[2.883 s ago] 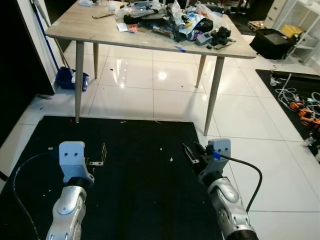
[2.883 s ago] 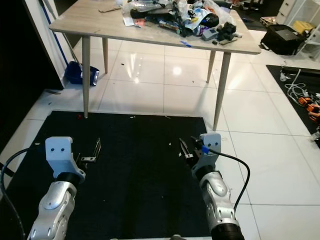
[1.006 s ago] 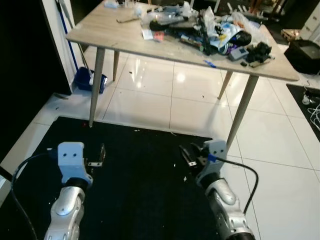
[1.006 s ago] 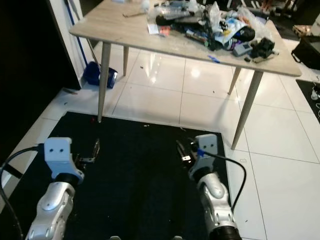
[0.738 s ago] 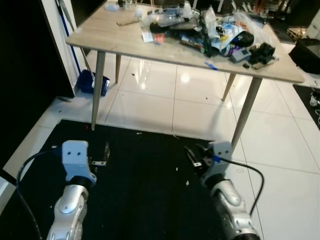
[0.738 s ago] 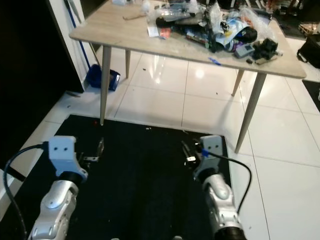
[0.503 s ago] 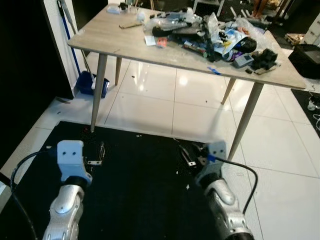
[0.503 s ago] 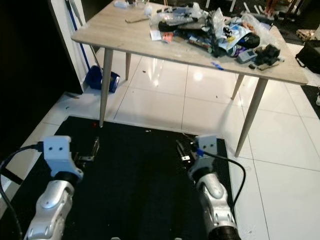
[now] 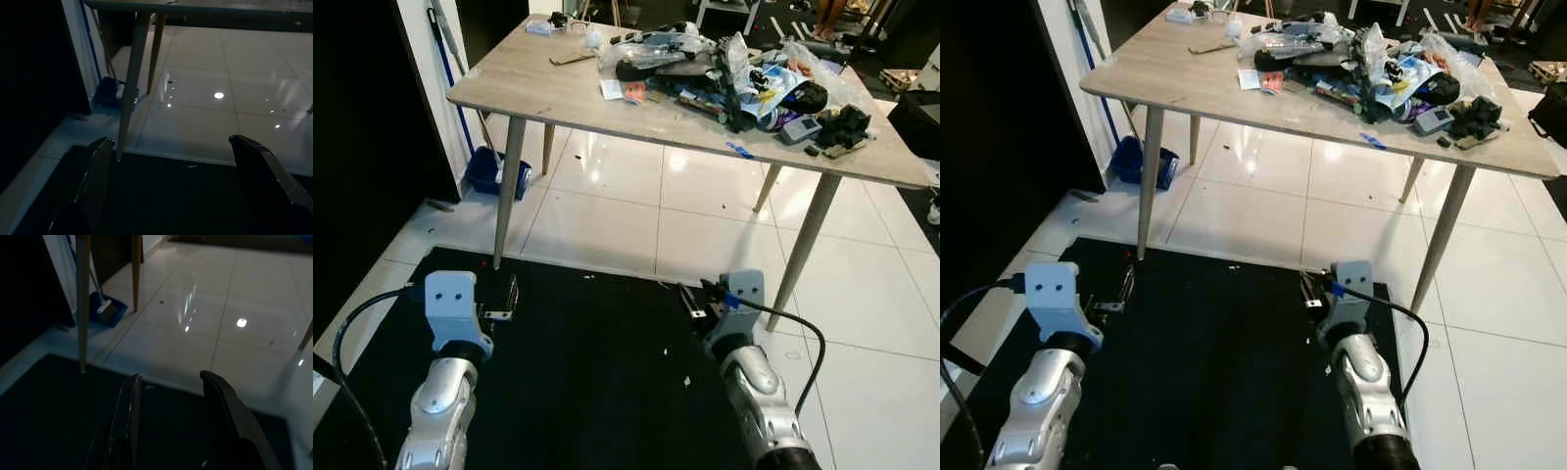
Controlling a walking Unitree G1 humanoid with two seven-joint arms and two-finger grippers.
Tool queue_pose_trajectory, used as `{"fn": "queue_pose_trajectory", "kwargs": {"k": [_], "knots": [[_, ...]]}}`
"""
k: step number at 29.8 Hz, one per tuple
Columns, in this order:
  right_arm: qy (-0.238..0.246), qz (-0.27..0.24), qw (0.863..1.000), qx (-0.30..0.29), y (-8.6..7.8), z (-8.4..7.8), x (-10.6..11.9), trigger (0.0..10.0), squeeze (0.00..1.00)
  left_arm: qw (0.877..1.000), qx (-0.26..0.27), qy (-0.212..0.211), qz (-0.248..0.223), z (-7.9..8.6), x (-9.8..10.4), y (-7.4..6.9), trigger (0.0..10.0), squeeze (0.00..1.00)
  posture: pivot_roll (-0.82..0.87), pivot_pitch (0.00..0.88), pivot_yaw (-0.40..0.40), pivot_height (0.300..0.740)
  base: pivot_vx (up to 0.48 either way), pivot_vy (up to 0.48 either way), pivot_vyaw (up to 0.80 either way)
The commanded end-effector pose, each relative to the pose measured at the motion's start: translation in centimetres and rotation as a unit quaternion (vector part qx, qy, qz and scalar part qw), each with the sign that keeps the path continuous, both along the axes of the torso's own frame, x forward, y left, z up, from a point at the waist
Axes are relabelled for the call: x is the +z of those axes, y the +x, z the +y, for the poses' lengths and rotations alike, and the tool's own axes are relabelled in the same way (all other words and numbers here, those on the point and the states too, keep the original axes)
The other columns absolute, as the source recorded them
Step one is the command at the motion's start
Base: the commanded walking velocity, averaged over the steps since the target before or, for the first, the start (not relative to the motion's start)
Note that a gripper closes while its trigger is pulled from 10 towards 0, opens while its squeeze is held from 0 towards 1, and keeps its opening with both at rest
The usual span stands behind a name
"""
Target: Picking trash to rubbish bin
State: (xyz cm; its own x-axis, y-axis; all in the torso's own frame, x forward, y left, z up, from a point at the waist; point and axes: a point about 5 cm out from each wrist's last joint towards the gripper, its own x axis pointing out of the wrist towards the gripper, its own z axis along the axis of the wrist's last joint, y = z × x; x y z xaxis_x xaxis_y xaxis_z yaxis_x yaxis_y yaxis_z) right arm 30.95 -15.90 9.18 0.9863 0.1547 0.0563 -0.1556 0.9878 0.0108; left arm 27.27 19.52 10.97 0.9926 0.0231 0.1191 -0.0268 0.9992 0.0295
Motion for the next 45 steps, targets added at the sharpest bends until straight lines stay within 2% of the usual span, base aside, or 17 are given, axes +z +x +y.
{"fn": "queue_pose_trajectory", "kwargs": {"k": [1,2,3,6,8,9,12,14,17,21,27,30,34,38,39,40,45], "knots": [[-0.011,-0.013,1.0,0.004,-0.2,-0.3,-0.2,10.0,0.0,1.0,-0.006,-0.002,0.014,-0.3,-0.7,-0.2,10.0,0.0,0.01,0.136,-0.055,0.74,0.247,0.0,0.0],[-0.011,-0.013,1.0,0.004,-0.2,-0.3,-0.2,10.0,0.0,1.0,-0.006,-0.002,0.014,-0.3,-0.7,-0.2,10.0,0.0,0.01,0.136,-0.055,0.74,0.247,0.0,0.0],[0.002,-0.036,0.999,0.005,-0.1,-0.3,0.4,10.0,0.0,1.0,-0.006,-0.003,0.014,-0.3,-0.7,-0.2,10.0,0.0,0.02,0.135,-0.056,0.74,0.255,0.0,0.0],[0.006,-0.041,0.999,0.009,-0.1,-0.3,0.5,10.0,0.0,1.0,-0.005,-0.003,0.015,-0.3,-0.7,-0.2,10.0,0.0,0.02,0.135,-0.056,0.74,0.255,0.0,0.0],[-0.009,-0.052,0.998,0.022,-0.2,-0.2,0.8,10.0,0.0,1.0,-0.005,-0.003,0.015,-0.3,-0.7,-0.2,10.0,0.0,0.02,0.143,-0.056,0.74,0.255,0.0,0.0],[-0.045,-0.065,0.996,0.028,-0.2,-0.2,1.1,10.0,0.0,1.0,-0.005,-0.004,0.015,-0.3,-0.7,-0.2,10.0,0.0,0.02,0.142,-0.055,0.74,0.255,0.0,0.0],[-0.055,-0.072,0.996,0.024,-0.2,-0.3,1.2,10.0,0.0,1.0,-0.005,-0.004,0.015,-0.3,-0.7,-0.2,10.0,0.0,0.02,0.142,-0.055,0.74,0.254,0.0,0.0],[-0.051,-0.074,0.996,0.023,-0.2,-0.3,1.2,10.0,0.0,1.0,-0.005,-0.004,0.015,-0.3,-0.7,-0.2,10.0,0.0,0.02,0.142,-0.055,0.74,0.255,0.0,0.0],[-0.029,-0.087,0.996,-0.01,-0.1,-0.9,1.6,10.0,0.0,1.0,-0.006,-0.005,0.015,-0.4,-0.6,-0.1,10.0,0.0,0.01,0.147,-0.052,0.74,0.256,0.0,0.0],[-0.027,-0.086,0.996,-0.024,-0.1,-1.2,1.5,10.0,0.0,1.0,-0.007,-0.005,0.015,-0.4,-0.6,-0.1,10.0,0.0,0.01,0.152,-0.05,0.74,0.255,0.0,0.0],[-0.013,-0.081,0.996,-0.025,0.0,-1.2,1.4,10.0,0.0,1.0,-0.007,-0.006,0.015,-0.4,-0.6,-0.1,10.0,0.0,0.01,0.155,-0.052,0.74,0.254,0.0,0.0],[-0.022,-0.105,0.994,-0.032,0.1,-1.3,1.9,10.0,0.0,1.0,-0.006,-0.006,0.015,-0.5,-0.7,-0.1,10.0,0.0,0.01,0.154,-0.052,0.74,0.251,0.0,0.0],[-0.001,-0.109,0.993,-0.034,0.2,-1.3,2.1,10.0,0.0,1.0,-0.006,-0.007,0.015,-0.5,-0.6,-0.1,10.0,0.0,0.01,0.152,-0.052,0.74,0.255,0.0,0.0],[0.013,-0.106,0.994,-0.036,0.2,-1.3,2.0,10.0,0.0,1.0,-0.006,-0.007,0.014,-0.5,-0.6,0.0,10.0,0.0,0.0,0.151,-0.052,0.74,0.254,0.0,0.0],[0.009,-0.069,0.997,-0.045,0.3,-1.2,1.3,10.0,0.0,1.0,-0.005,-0.007,0.013,-0.5,-0.6,0.0,10.0,0.0,0.0,0.151,-0.054,0.74,0.251,0.0,0.0],[0.032,-0.042,0.999,-0.015,0.1,-0.9,0.6,10.0,0.0,1.0,-0.005,-0.008,0.012,-0.6,-0.5,0.1,10.0,0.0,0.0,0.148,-0.058,0.74,0.255,0.0,0.0],[0.023,-0.039,0.998,-0.044,0.0,-1.5,0.3,10.0,0.0,1.0,-0.002,-0.008,0.01,-0.6,-0.4,0.2,10.0,0.0,0.0,0.153,-0.06,0.74,0.25,0.0,0.0]]}}
